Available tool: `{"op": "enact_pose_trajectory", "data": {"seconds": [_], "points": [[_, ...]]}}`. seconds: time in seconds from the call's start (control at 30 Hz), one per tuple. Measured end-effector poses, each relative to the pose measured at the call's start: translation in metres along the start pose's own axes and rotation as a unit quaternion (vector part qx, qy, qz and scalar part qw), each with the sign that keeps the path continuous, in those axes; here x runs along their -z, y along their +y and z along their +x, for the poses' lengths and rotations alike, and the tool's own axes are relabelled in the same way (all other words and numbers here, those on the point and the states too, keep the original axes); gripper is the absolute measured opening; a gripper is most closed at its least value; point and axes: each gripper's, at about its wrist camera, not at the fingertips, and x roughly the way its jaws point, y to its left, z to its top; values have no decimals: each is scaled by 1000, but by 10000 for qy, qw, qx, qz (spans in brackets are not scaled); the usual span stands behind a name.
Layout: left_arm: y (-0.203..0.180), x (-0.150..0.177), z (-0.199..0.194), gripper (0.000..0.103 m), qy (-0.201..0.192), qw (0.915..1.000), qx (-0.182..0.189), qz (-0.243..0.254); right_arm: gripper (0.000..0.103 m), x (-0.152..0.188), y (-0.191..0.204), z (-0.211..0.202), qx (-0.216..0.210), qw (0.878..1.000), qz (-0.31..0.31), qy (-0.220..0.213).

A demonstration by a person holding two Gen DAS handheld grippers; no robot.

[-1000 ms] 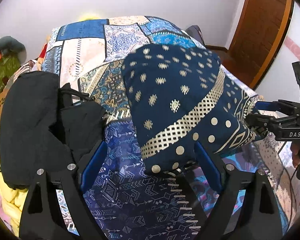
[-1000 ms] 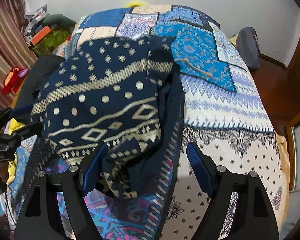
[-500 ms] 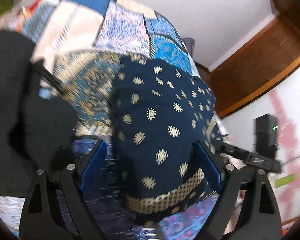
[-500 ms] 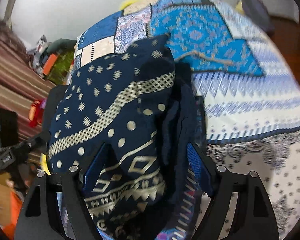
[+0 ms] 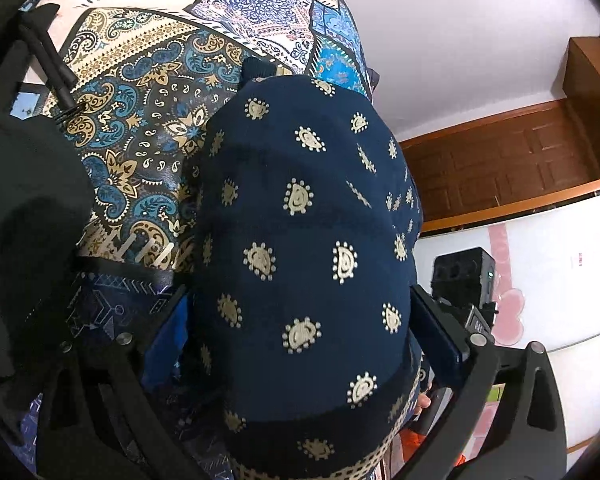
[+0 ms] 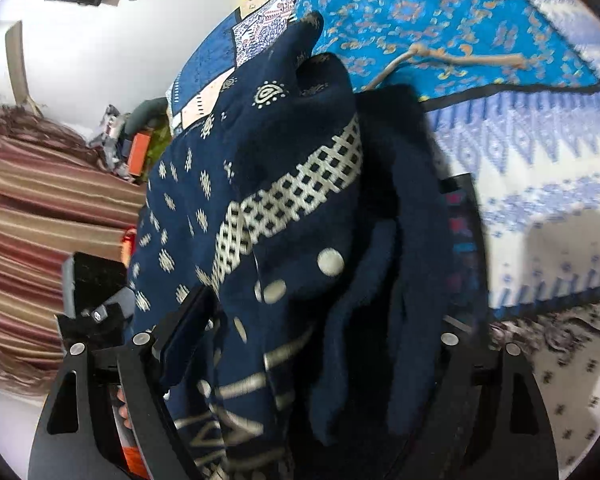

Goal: Fold large clothes

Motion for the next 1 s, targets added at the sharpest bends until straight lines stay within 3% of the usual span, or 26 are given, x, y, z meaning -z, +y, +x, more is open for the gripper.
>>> {"op": "enact_pose_trajectory", "data": {"seconds": [0.1,0.2,0.27,0.33,0.5,0.73,0.8,1.0], "points": [[-4,0,-3,97,-85,9999,-73,53,75,1,4,-1,-137,9999,61,32],[-12,-1,-7,88,-166,9996,-182,126,59,5,16,-8,-97,9999,-54,-15],[-19,-3,-11,80,-264,9991,-249,196,43,6,26,-12,-155,9998,-76,-37],[-27,-3,-19,77,-348,9987,-286,257,38,9,41,-17,-182,9997,-160,-39],[-54,-7,-57,74,-583,9967,-258,509,35,14,100,-28,82,9967,-785,-197],[-75,-9,-151,74,-1216,9885,-160,881,35,21,202,-28,49,9834,-1767,-410],[-73,-9,-180,73,-1400,9853,-190,964,35,24,230,-15,46,9795,-1975,-399],[-44,-13,-251,72,-1895,9750,-466,1062,35,30,265,39,-27,9719,-2342,-230]]}}
